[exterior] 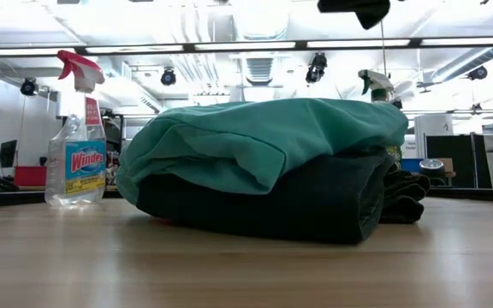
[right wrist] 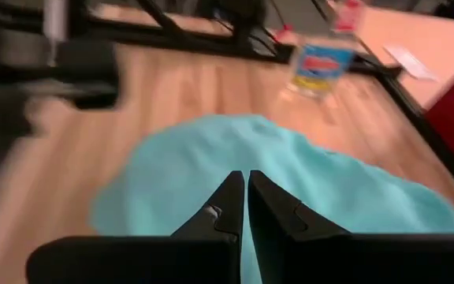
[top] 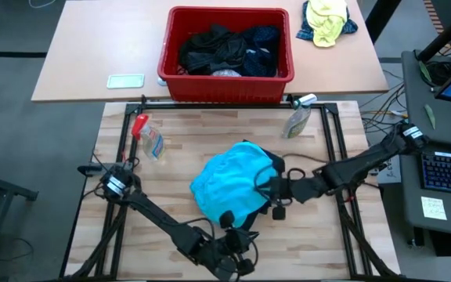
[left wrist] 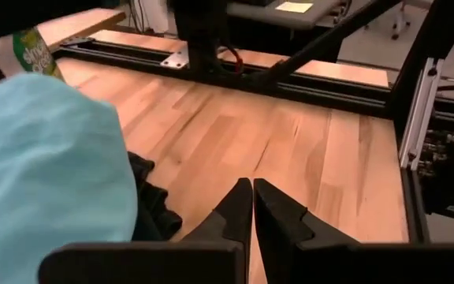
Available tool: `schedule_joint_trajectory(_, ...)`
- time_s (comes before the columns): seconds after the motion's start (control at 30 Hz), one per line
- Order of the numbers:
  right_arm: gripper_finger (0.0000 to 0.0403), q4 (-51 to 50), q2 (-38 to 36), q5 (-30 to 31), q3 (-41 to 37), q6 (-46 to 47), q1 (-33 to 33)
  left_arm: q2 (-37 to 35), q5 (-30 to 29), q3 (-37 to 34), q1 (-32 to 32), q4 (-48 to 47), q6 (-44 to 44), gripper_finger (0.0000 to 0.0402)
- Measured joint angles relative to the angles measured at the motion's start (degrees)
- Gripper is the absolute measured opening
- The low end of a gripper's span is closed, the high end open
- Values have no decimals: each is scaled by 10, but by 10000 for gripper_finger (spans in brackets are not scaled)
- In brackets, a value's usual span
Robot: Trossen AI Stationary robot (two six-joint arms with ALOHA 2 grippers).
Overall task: Fold Laundry from Bin
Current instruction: Fold the black shorts
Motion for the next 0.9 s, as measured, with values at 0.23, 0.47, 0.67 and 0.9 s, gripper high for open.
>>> schedule_joint_trajectory(0.23,12,-197,9,-5,78,33,-34,3,33,106,-9,-201,-126,0)
schedule_joint_trajectory(0.47,12,-433,8,-6,113,117,-35,5,109,184,-19,-414,-257,0)
schedule_joint_trajectory(0.67,12,-446,6,-2,97,108,-82,5,93,196,-12,-513,-169,0)
schedule_joint_trajectory(0.9,12,-396,7,-1,83,106,-156,-1,166,162,-12,-563,4,0)
